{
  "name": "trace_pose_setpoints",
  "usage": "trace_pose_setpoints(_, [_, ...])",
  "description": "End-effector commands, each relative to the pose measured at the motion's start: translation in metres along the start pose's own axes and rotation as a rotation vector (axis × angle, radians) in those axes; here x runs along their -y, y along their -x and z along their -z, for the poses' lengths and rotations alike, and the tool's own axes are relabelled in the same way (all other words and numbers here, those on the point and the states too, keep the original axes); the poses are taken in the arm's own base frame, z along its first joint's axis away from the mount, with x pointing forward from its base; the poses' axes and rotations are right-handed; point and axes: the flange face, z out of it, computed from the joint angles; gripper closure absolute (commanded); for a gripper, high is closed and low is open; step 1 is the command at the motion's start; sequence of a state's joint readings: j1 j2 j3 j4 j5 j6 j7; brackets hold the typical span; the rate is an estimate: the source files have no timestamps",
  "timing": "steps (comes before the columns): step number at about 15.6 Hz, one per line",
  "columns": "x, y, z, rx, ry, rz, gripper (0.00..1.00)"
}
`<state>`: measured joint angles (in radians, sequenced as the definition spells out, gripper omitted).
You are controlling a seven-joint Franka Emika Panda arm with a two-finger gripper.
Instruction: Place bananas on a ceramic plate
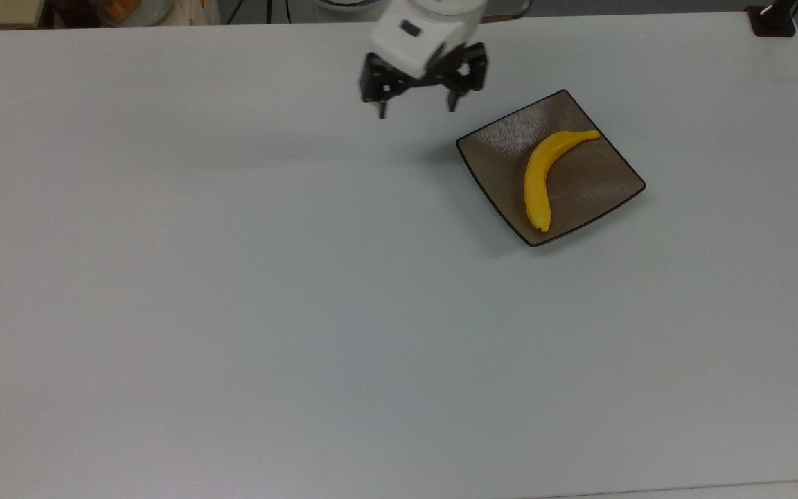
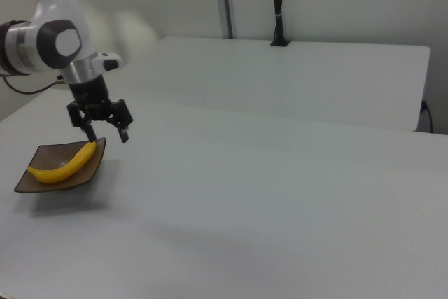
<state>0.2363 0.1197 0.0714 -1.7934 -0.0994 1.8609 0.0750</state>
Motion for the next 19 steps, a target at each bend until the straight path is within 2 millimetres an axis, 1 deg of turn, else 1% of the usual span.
trace_pose_setpoints(1, [-0.058, 0.011, 0.012, -0.009, -0.023, -0.062, 0.00])
trace_pose_setpoints(2, [-0.079, 0.018, 0.026, -0.035, -0.056, -0.109, 0.00])
trace_pose_setpoints(3, [-0.093, 0.021, 0.032, -0.049, -0.091, -0.147, 0.00])
trace_pose_setpoints(5, [-0.109, 0.026, 0.037, -0.062, -0.138, -0.186, 0.00])
trace_pose_setpoints(8, [-0.125, 0.030, 0.047, -0.079, -0.137, -0.211, 0.00])
trace_pose_setpoints(10, [-0.129, 0.031, 0.049, -0.085, -0.136, -0.217, 0.00])
trace_pose_setpoints(15, [-0.132, 0.032, 0.047, -0.078, -0.122, -0.215, 0.00])
trace_pose_setpoints(16, [-0.132, 0.032, 0.048, -0.085, -0.123, -0.252, 0.00])
trace_pose_setpoints(17, [-0.140, 0.033, 0.050, -0.090, -0.121, -0.278, 0.00])
trace_pose_setpoints(19, [-0.141, 0.035, 0.050, -0.090, -0.120, -0.284, 0.00])
